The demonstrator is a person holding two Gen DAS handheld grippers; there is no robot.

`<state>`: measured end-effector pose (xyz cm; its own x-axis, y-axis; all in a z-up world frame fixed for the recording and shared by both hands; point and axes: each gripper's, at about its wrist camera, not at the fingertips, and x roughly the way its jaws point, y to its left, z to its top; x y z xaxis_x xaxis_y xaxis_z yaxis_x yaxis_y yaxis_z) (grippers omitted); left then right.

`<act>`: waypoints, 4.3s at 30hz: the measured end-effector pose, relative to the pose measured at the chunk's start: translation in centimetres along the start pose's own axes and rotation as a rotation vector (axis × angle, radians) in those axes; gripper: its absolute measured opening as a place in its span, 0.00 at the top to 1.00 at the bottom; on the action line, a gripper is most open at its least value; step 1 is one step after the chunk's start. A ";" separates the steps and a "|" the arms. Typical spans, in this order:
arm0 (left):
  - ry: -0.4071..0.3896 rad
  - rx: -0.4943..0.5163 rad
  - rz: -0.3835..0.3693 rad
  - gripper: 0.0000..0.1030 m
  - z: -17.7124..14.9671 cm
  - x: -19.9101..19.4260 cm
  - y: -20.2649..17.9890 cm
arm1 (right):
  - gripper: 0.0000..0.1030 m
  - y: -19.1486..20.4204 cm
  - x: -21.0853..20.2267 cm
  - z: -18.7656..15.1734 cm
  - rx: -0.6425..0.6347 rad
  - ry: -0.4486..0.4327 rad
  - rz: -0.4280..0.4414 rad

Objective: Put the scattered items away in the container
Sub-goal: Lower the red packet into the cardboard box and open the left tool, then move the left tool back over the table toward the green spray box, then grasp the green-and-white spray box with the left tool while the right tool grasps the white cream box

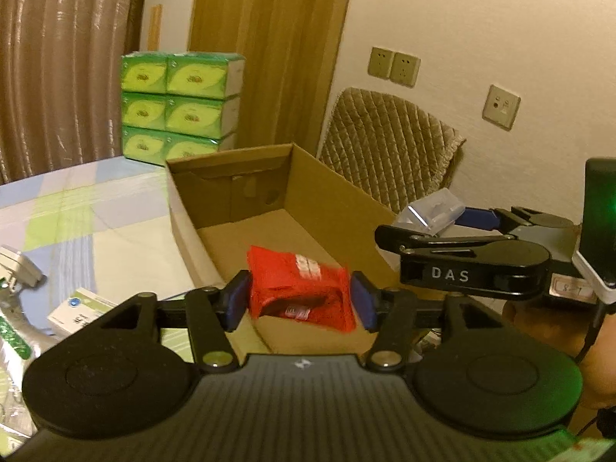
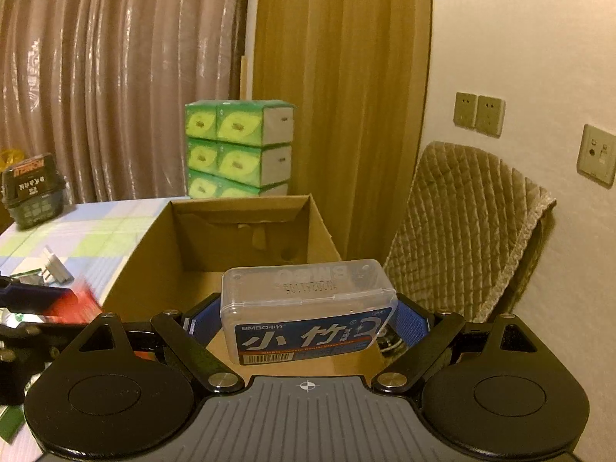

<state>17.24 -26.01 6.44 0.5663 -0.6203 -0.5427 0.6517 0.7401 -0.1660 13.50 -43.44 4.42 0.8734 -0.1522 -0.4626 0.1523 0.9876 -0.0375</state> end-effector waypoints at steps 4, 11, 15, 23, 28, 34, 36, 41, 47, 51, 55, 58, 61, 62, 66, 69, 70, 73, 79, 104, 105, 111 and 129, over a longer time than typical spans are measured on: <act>0.008 0.023 0.005 0.49 -0.3 0.1 -0.4 | 0.15 0.1 0.2 -0.2 0.004 0.008 0.011; 0.001 -0.028 0.058 0.41 -1.2 -2.0 1.4 | 0.15 1.0 0.7 -0.4 0.007 0.030 0.066; -0.007 -0.058 0.086 0.33 -1.9 -3.4 2.5 | 0.02 1.4 0.7 -0.3 0.017 0.030 0.103; -0.023 -0.099 0.142 0.23 -3.5 -6.3 4.2 | 0.02 1.7 -0.8 -0.6 0.027 0.021 0.105; -0.012 -0.136 0.186 0.18 -4.9 -7.9 5.4 | 0.02 3.0 -2.4 -1.3 0.022 0.041 0.110; -0.012 -0.180 0.225 0.10 -6.7 -10.4 6.9 | 0.02 5.2 -4.4 -1.6 0.044 0.054 0.139; -0.011 -0.187 0.244 0.08 -7.4 -11.3 7.3 | 0.02 6.2 -5.0 -1.6 0.029 0.050 0.150; -0.012 -0.209 0.303 0.04 -9.1 -13.8 8.7 | 0.02 8.7 -6.1 -2.0 0.008 0.052 0.183; -0.037 -0.220 0.354 0.01 -11.1 -16.7 10.2 | 0.02 11.3 -7.0 -2.6 -0.013 0.058 0.216; -0.017 -0.220 0.389 0.01 -12.2 -17.7 11.1 | 0.02 12.9 -7.5 -3.0 -0.031 0.059 0.241; 0.002 -0.210 0.418 0.01 -13.4 -18.3 11.8 | 0.02 14.3 -8.0 -3.6 -0.056 0.061 0.266; 0.020 -0.207 0.430 0.01 -14.0 -18.4 12.5 | 0.02 15.4 -8.2 -4.2 -0.079 0.072 0.286; 0.045 -0.198 0.436 0.01 -14.5 -18.4 13.1 | 0.02 16.6 -8.0 -4.9 -0.108 0.089 0.301; 0.052 -0.194 0.438 0.01 -14.8 -18.3 13.3 | 0.02 17.0 -7.9 -5.2 -0.118 0.095 0.305; 0.094 -0.174 0.418 0.01 -15.4 -17.7 14.2 | 0.02 18.0 -7.1 -6.2 -0.133 0.123 0.320; 0.115 -0.155 0.412 0.01 -16.0 -17.1 14.7 | 0.02 18.6 -6.4 -6.9 -0.144 0.148 0.329; 0.120 -0.153 0.404 0.01 -16.1 -16.9 14.8 | 0.02 18.8 -6.2 -7.1 -0.148 0.156 0.331; 0.135 -0.146 0.390 0.01 -16.5 -16.1 15.3 | 0.02 19.2 -5.4 -7.7 -0.157 0.182 0.336; 0.182 -0.135 0.356 0.01 -17.1 -13.8 16.4 | 0.02 20.5 -3.7 -8.4 -0.205 0.215 0.332; 0.198 -0.224 0.402 0.01 -18.1 -11.3 22.3 | 0.02 26.8 6.9 -9.2 -0.533 0.225 0.366; 0.203 -0.221 0.401 0.01 -18.1 -11.2 22.5 | 0.02 26.7 6.8 -9.2 -0.530 0.233 0.374; 0.214 -0.215 0.420 0.01 -18.3 -10.9 23.1 | 0.02 27.1 5.0 -10.2 -0.571 0.258 0.432; 0.179 -0.247 0.457 0.01 -17.8 -15.0 23.6 | 0.02 29.2 0.7 -12.4 -0.536 0.244 0.466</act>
<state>15.16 5.39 -4.03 0.6553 -0.1834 -0.7328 0.2092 0.9762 -0.0573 12.79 -14.25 -7.98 0.6551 0.2375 -0.7172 -0.5091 0.8402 -0.1868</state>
